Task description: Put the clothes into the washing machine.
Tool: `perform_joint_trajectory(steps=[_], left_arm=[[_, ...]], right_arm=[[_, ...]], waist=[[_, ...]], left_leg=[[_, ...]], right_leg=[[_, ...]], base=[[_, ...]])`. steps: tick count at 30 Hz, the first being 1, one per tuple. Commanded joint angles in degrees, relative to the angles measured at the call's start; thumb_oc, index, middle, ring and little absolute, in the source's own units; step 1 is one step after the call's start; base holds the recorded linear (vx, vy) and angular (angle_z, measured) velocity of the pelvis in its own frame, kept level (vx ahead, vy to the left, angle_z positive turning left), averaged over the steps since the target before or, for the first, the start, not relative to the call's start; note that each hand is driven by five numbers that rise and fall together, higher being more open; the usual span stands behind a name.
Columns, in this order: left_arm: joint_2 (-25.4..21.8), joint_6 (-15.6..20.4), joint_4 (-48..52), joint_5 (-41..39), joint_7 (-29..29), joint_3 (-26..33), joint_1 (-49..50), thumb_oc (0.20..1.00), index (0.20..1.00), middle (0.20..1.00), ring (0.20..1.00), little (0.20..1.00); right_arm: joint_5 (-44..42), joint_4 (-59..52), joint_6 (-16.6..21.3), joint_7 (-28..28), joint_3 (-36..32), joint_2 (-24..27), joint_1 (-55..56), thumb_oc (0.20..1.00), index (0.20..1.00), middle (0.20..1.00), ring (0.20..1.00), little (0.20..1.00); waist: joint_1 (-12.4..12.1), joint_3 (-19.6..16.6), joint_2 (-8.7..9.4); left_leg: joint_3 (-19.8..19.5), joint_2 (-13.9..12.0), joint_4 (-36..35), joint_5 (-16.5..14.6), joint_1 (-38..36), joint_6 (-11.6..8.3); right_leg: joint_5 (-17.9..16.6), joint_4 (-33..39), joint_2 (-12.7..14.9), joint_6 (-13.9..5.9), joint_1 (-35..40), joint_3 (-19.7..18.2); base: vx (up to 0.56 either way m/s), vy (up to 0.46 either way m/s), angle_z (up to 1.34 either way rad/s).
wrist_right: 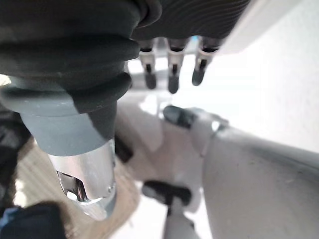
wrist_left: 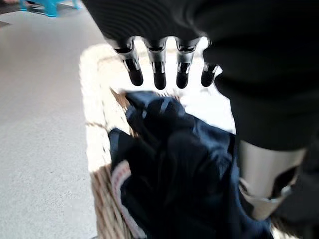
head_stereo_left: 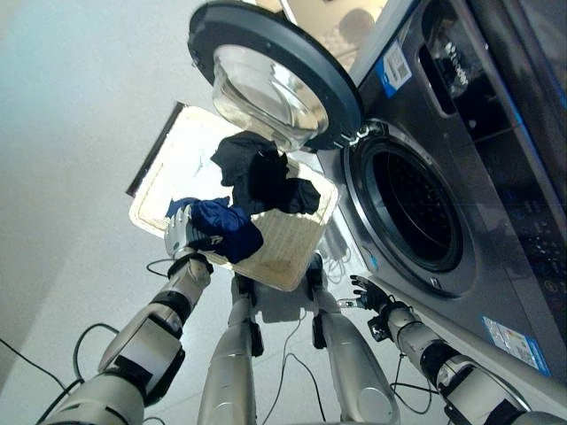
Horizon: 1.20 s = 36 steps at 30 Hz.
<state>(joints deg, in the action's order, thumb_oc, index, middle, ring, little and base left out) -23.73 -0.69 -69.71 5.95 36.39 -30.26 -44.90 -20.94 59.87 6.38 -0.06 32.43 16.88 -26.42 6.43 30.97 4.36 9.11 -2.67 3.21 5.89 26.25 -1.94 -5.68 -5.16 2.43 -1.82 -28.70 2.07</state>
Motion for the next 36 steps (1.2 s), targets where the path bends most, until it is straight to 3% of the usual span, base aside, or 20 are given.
perform_joint_trajectory(steps=[1,8,13,15,16,17,18,20,21,25,27,36], left_arm=[[-1.76,-2.04,-2.55,0.48,-1.20,-0.26,-3.56,1.000,1.000,1.000,1.000,1.000],[-2.18,-6.09,-3.62,0.64,-2.64,-2.44,-7.61,1.000,1.000,1.000,1.000,1.000],[-2.12,-11.00,-5.32,3.31,-7.18,-6.07,-11.07,1.000,1.000,1.000,1.000,1.000],[-2.12,-11.08,-5.36,3.44,-7.33,-6.13,-11.15,0.959,0.959,0.959,0.959,0.959],[-2.07,-12.42,-5.87,3.97,-9.05,-7.24,-11.91,0.576,0.576,0.576,0.576,0.576],[-1.92,-14.45,-6.70,6.40,-10.97,-8.63,-12.98,0.454,0.454,0.454,0.454,0.454],[-1.92,-14.45,-6.70,6.40,-10.97,-8.63,-12.98,0.454,0.454,0.454,0.454,0.454],[-1.81,-18.31,-7.99,12.23,-14.47,-12.02,-14.60,0.200,0.200,0.200,0.200,0.200],[-1.80,-21.19,-8.25,17.54,-16.12,-14.43,-15.30,0.200,0.200,0.200,0.200,0.200],[-1.81,-23.86,-8.24,21.98,-17.22,-16.73,-16.07,0.200,0.200,0.200,0.200,0.200],[-2.01,-27.01,-7.69,30.10,-18.03,-19.92,-16.68,0.200,0.200,0.200,0.200,0.200],[-1.88,-27.08,-6.01,26.95,-14.50,-21.38,-16.52,0.200,0.200,0.200,0.200,0.200]], right_arm=[[-3.63,-4.94,1.77,-1.66,1.95,0.62,1.28,1.000,1.000,1.000,1.000,1.000],[-6.29,-8.40,2.65,-3.35,2.86,0.35,1.10,1.000,1.000,1.000,1.000,1.000],[-8.01,-11.16,3.28,-4.89,3.77,0.22,0.21,1.000,1.000,1.000,1.000,1.000],[-8.03,-11.20,3.28,-4.90,3.78,0.22,0.18,1.000,1.000,1.000,1.000,1.000],[-8.29,-11.46,3.56,-4.77,3.72,0.28,-0.05,1.000,1.000,1.000,1.000,1.000],[-8.62,-11.79,3.89,-4.75,3.75,0.18,-0.53,1.000,1.000,1.000,1.000,1.000],[-8.62,-11.79,3.89,-4.75,3.75,0.18,-0.53,1.000,1.000,1.000,1.000,1.000],[-9.45,-12.86,4.01,-4.96,4.04,0.11,-1.63,1.000,1.000,1.000,1.000,1.000],[-9.84,-13.43,4.39,-4.92,4.09,0.22,-2.20,1.000,1.000,1.000,1.000,1.000],[-10.44,-13.81,4.91,-4.59,4.14,0.42,-2.63,1.000,1.000,1.000,1.000,1.000],[-10.93,-14.50,6.01,-4.36,4.31,0.64,-3.05,1.000,1.000,1.000,1.000,1.000],[-10.68,-15.86,7.48,-5.65,4.05,0.53,-3.21,1.000,1.000,1.000,1.000,1.000]], waist=[[0.77,-1.18,4.20],[1.97,-1.18,6.23],[3.20,-1.18,7.80],[3.22,-1.18,7.82],[3.52,-1.18,8.06],[3.85,-1.18,8.39],[3.85,-1.18,8.39],[4.44,-1.18,8.79],[4.74,-1.18,8.86],[5.00,-1.18,8.85],[5.06,-1.18,8.67],[4.38,-1.18,7.70]], left_leg=[[-1.78,5.62,10.38,-5.39,8.07,0.31],[-2.29,5.07,12.20,-5.34,13.74,-0.40],[-2.90,4.76,12.85,-5.02,18.30,-0.98],[-2.91,4.76,12.88,-5.03,18.39,-0.99],[-3.09,4.80,13.00,-5.06,18.99,-1.02],[-3.18,4.72,13.03,-5.05,19.76,-1.12],[-3.18,4.72,13.03,-5.05,19.76,-1.12],[-3.26,4.68,12.54,-4.88,20.55,-1.29],[-3.26,4.59,12.11,-4.75,20.88,-1.43],[-3.26,4.43,11.90,-4.64,21.19,-1.59],[-3.39,4.28,10.62,-4.10,20.86,-1.92],[-3.65,3.92,7.55,-2.85,18.16,-2.36]], right_leg=[[-1.94,-1.95,-2.20,-2.62,-6.93,-0.09],[-3.69,-1.78,-2.29,-2.78,-12.11,0.68],[-5.22,-1.19,-2.36,-2.98,-16.58,1.26],[-5.23,-1.20,-2.35,-2.98,-16.67,1.27],[-5.51,-1.12,-2.37,-3.02,-17.35,1.27],[-5.79,-0.88,-2.35,-3.10,-18.11,1.39],[-5.79,-0.88,-2.35,-3.10,-18.11,1.39],[-6.39,-0.19,-2.47,-3.14,-19.12,1.38],[-6.70,0.26,-2.48,-3.19,-19.61,1.38],[-6.84,0.36,-2.46,-3.22,-20.06,1.28],[-7.00,0.93,-2.56,-3.28,-19.88,1.25],[-6.68,1.41,-2.73,-3.34,-17.82,1.28]], base=[[-0.02,-0.074,0.01],[-0.01,-0.105,-0.01],[-0.01,-0.065,-0.01],[0.00,-0.025,0.03],[0.00,-0.035,0.03],[0.00,-0.035,0.03],[0.00,0.000,0.00],[0.00,0.000,0.00],[-0.01,0.007,-0.03],[-0.01,0.007,-0.07],[-0.03,0.013,0.02],[-0.02,0.008,0.05]])
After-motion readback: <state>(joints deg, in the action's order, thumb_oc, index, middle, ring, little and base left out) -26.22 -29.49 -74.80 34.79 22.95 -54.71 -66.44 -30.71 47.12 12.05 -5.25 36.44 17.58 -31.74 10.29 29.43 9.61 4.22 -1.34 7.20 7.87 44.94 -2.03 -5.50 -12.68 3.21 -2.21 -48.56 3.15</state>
